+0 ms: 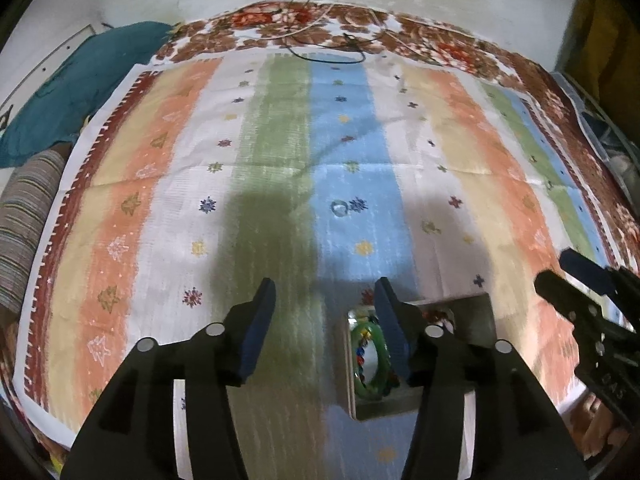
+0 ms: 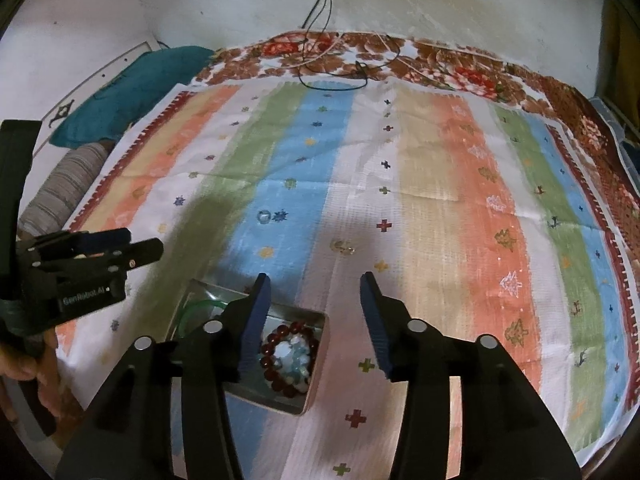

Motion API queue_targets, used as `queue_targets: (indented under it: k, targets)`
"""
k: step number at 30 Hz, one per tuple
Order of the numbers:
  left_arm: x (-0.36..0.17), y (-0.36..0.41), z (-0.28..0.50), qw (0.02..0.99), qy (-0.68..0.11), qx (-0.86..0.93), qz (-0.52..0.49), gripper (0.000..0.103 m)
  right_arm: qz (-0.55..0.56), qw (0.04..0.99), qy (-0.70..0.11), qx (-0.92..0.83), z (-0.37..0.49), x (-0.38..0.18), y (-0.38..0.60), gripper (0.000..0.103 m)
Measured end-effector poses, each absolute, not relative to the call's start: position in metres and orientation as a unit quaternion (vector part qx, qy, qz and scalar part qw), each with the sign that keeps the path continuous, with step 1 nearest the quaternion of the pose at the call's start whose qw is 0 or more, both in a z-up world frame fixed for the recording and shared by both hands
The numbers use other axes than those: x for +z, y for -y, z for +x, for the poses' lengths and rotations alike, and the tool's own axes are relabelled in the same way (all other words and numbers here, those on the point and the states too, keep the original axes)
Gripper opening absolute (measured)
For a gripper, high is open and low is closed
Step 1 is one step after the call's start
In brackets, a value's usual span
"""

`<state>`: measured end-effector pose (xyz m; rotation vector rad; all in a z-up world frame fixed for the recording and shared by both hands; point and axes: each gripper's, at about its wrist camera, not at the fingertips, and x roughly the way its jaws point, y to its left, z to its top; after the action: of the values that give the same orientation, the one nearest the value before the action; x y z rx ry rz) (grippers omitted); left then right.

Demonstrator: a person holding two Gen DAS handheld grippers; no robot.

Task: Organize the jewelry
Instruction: 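Open both tools to release the bangle and bead strand into the tin, then move left tool to the small clear ring while right tool moves to the gold ring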

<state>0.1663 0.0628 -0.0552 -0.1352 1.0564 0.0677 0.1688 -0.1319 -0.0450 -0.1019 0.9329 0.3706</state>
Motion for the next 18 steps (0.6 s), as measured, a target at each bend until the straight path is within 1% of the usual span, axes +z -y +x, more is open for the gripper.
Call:
queue_targets:
  k: [2,11,18]
  targets:
    - [-0.058,-0.065,0.172,0.859,-0.506,0.033,-0.069,0.053,-0.05,0.874,-0.45,0.175,0.173,-0.048,0.132,0.052]
    - [-0.068,-0.067,0.2,0.855,-0.51,0.027,-0.083,0.061,-0.05,0.862,-0.474,0.169,0.197,-0.066,0.128,0.054]
    - [-0.081,-0.059,0.225,0.852,-0.517,0.025,-0.076,0.062,-0.045,0.856,-0.487,0.168,0.211,-0.077,0.129,0.054]
